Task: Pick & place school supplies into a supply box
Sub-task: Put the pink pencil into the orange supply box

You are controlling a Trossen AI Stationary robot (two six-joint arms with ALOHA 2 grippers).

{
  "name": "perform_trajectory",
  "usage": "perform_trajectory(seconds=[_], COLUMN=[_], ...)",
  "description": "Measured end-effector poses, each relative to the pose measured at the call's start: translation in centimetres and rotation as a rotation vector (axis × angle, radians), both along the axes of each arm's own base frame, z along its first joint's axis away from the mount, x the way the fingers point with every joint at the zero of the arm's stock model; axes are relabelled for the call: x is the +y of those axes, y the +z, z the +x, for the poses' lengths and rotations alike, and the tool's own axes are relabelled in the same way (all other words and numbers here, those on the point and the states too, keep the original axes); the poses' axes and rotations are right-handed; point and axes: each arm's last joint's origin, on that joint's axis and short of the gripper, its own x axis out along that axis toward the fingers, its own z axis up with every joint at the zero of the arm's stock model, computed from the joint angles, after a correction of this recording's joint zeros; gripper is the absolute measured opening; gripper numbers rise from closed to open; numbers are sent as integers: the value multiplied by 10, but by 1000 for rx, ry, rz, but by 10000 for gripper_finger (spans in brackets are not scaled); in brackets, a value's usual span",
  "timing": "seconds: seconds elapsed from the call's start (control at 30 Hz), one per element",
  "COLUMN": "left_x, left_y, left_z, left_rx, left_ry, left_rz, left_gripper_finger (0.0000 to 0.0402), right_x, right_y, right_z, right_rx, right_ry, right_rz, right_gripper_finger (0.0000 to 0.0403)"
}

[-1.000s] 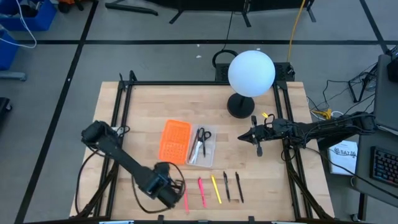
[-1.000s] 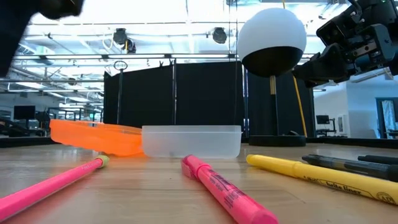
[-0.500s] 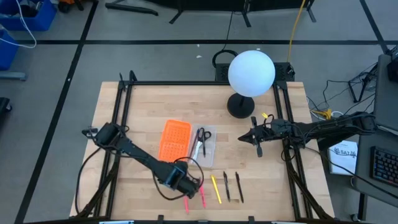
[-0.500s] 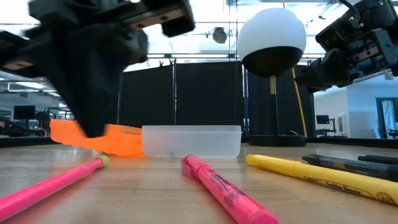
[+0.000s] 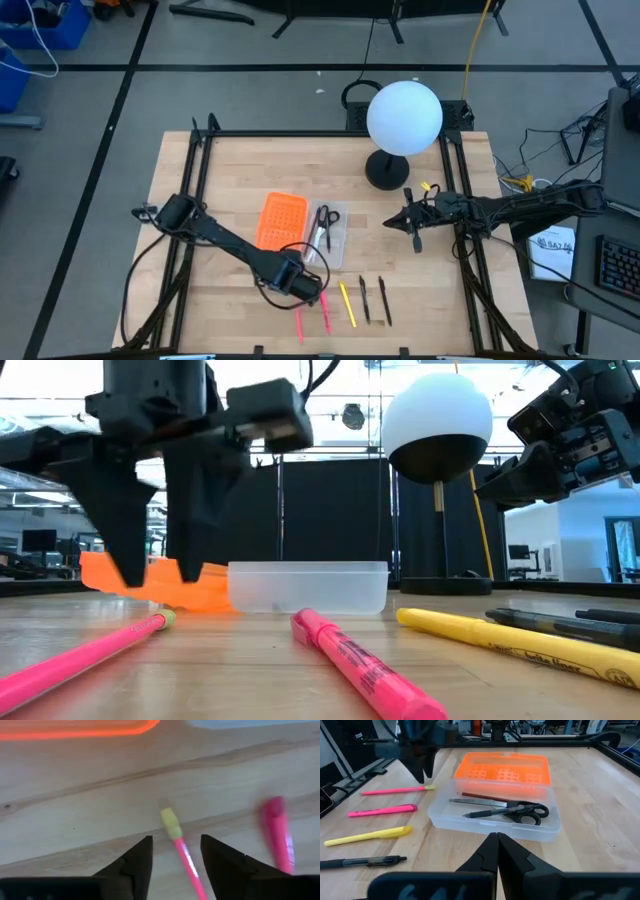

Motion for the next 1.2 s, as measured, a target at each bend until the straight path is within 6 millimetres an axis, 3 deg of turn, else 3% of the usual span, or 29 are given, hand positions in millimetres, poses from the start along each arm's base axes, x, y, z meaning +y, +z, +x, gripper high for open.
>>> perform_trajectory(seconds=[0.67, 1.2], left_x=[6, -3], left_y=[-28, -32], left_z=[9, 6], left_rx=[82, 77], left_ry=[14, 31], left_rz=[-17, -23], left_gripper_finger=[182, 181], right_x=[0, 0], right_y=[-1, -1], right_z=[0, 0], right_rx=[8, 8], right_ry=[-5, -4], right_rz=[15, 13], right_gripper_finger=[0, 0])
